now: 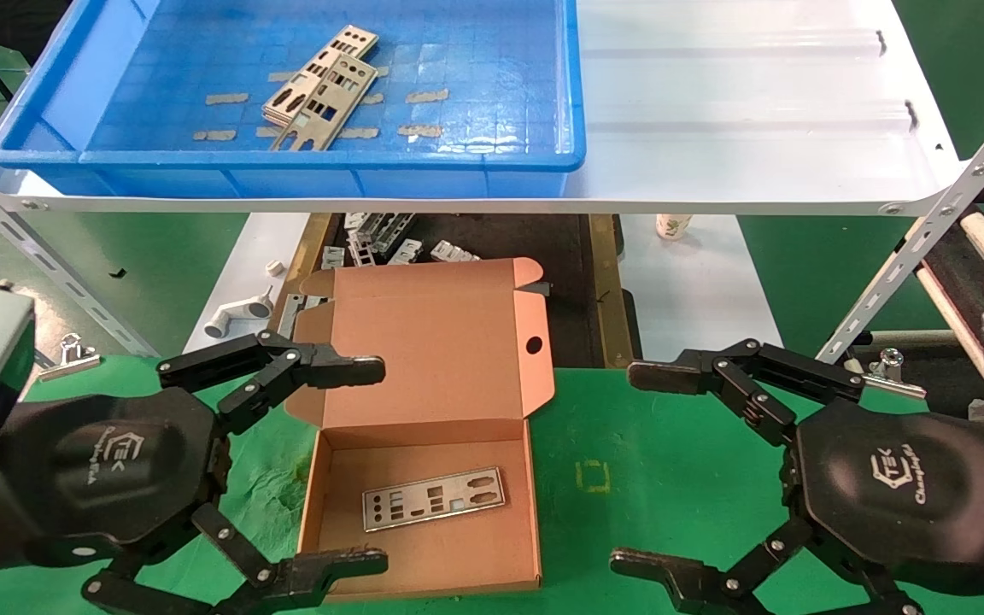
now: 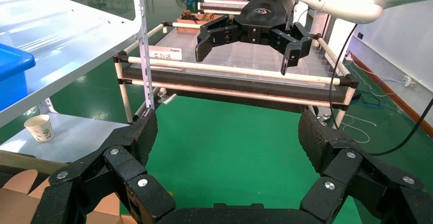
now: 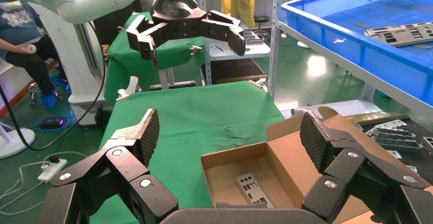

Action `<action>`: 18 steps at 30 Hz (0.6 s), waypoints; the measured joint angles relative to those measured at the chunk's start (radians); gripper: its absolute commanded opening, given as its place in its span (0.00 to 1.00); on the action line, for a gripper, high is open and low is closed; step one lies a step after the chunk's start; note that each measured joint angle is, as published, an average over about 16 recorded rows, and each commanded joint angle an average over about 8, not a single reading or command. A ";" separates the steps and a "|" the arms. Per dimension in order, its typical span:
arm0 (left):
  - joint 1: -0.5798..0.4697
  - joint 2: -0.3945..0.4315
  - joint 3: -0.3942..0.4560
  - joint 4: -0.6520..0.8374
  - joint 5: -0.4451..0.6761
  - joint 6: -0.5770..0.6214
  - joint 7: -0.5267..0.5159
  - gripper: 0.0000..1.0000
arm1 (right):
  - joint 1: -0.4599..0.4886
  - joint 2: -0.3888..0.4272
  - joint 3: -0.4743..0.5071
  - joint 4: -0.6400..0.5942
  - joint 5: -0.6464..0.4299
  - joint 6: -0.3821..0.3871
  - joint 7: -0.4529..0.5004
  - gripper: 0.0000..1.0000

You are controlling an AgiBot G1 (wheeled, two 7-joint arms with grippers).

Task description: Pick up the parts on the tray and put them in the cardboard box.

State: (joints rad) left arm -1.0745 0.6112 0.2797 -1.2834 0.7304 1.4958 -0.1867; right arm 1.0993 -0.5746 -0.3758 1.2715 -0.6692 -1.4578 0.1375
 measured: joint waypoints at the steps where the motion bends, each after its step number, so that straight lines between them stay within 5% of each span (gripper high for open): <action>1: 0.000 0.000 0.000 0.000 0.000 0.000 0.000 1.00 | 0.000 0.000 0.000 0.000 0.000 0.000 0.000 1.00; 18: -0.001 0.001 0.002 0.002 0.002 -0.001 0.001 1.00 | 0.000 0.000 0.000 0.000 0.000 0.000 0.000 1.00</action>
State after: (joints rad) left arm -1.0758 0.6124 0.2815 -1.2811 0.7320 1.4952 -0.1856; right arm 1.0993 -0.5746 -0.3758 1.2715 -0.6692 -1.4578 0.1375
